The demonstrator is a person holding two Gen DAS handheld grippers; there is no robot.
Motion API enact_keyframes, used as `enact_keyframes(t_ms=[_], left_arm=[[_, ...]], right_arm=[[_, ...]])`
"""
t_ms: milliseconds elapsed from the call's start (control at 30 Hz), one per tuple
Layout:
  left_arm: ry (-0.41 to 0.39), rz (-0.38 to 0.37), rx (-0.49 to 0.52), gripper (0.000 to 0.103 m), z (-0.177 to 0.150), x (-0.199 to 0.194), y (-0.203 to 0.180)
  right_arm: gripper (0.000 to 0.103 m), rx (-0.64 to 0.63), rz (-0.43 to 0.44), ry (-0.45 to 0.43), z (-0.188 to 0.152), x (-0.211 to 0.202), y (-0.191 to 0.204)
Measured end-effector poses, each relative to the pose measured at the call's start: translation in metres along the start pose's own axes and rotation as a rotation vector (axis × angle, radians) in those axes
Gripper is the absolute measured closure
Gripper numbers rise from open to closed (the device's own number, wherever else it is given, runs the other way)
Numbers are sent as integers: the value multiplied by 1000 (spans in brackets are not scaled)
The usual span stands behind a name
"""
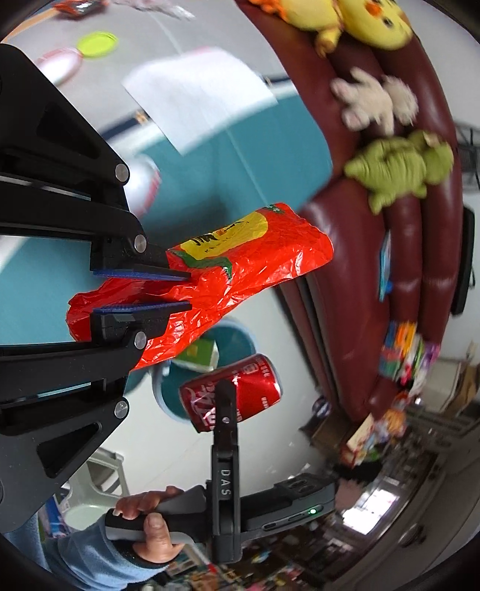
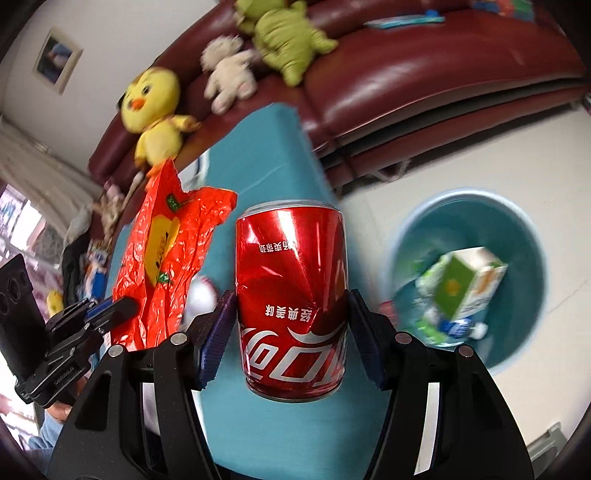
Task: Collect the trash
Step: 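Lift the snack bag and can and carry both over the bin, then open both tools to drop the bag and can into the bin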
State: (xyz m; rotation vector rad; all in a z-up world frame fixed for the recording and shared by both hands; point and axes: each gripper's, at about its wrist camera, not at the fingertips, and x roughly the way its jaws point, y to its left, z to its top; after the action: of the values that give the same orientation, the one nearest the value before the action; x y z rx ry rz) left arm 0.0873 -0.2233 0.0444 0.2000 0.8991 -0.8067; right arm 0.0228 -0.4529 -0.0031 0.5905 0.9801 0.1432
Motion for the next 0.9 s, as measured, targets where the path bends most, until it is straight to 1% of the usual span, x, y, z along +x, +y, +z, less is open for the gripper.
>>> enact_keyframes(t_ms=[133,367,533,733,767,800,833,867,900], left_arm=[[31,-62,43,92,17,38,-34],[98,-142,87,92,34,100,-77],[143,-167,106,92,37,138,-96],[208,-178,98,91,36,183,-104],[218,-178,96,85,35,189,-104],[231,-175,96,76,34,195,-105],[241,-163,98,58,33,201,-106],[242,-146,102,44,31,201,-107],[230,-126,111,41,29,202,-106]], right_arm=[[44,66,-67,-41,7,-26,-46],[44,155,-152,-43,8,-40,-103],[44,196,-188,-20,10,-39,-130],[44,226,-217,0,13,-36,-150],[44,231,-221,5,14,-34,-153],[44,234,-226,12,14,-32,-155],[44,236,-229,18,16,-31,-158],[44,238,-230,23,16,-29,-160],[44,239,-231,26,17,-27,-162]])
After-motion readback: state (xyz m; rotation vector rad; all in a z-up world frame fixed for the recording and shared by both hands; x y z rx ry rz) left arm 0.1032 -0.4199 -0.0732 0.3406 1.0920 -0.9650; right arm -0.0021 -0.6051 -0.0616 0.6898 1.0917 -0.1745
